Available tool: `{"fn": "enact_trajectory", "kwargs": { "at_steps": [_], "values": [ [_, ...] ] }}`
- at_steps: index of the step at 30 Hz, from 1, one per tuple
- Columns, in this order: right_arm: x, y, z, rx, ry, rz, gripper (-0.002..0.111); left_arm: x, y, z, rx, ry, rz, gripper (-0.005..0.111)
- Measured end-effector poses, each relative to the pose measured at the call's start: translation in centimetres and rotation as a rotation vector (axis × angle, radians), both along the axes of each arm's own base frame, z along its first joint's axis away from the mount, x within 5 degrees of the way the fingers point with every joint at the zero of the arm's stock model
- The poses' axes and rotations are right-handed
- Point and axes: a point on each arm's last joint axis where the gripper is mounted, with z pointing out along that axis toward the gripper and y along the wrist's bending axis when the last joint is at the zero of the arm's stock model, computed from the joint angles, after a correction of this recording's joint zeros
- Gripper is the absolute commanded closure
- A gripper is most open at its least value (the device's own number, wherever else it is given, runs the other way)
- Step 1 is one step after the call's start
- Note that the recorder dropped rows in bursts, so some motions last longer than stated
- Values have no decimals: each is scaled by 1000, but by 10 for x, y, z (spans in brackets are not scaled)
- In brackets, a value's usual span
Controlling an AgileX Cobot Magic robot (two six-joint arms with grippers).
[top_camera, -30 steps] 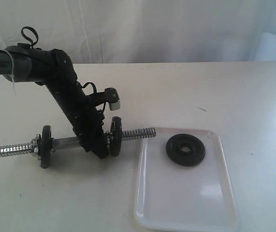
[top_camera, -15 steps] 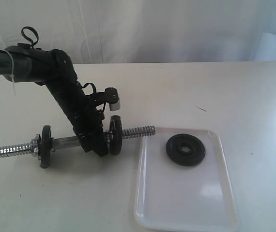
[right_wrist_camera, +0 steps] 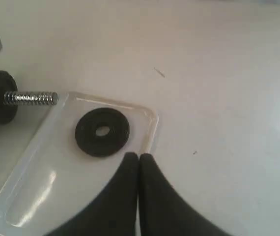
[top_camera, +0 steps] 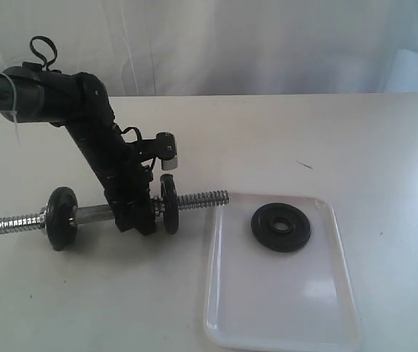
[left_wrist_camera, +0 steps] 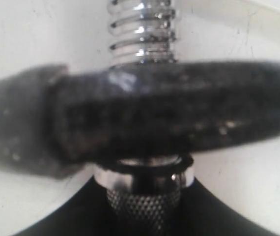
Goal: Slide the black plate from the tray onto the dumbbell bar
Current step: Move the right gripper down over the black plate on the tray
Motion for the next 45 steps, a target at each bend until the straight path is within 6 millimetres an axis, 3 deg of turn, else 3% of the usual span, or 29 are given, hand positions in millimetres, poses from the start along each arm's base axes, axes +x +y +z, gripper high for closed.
{"fn": "enact_trajectory", "kwargs": {
  "at_steps": [11, 19, 22, 28, 30, 41, 45],
  "values": [
    [79, 10, -30, -58, 152, 163, 108, 5, 10, 15, -74, -16, 35, 107],
    [122, 15, -53, -4, 209, 182, 107, 8, 21, 20, -127, 13, 25, 107],
    [137, 16, -66, -22, 240, 203, 94, 7, 23, 22, -130, 20, 7, 107],
    [162, 18, -97, -42, 333, 238, 31, 5, 23, 23, -146, 18, -60, 107],
    [169, 21, -105, -46, 354, 252, 20, 4, 22, 23, -159, 15, -70, 107],
    [200, 66, -138, -113, 372, 385, 19, 6, 25, 24, -187, 14, -76, 107],
    [202, 76, -148, -125, 384, 409, 19, 8, 28, 24, -188, 12, -68, 107]
  ]
}}
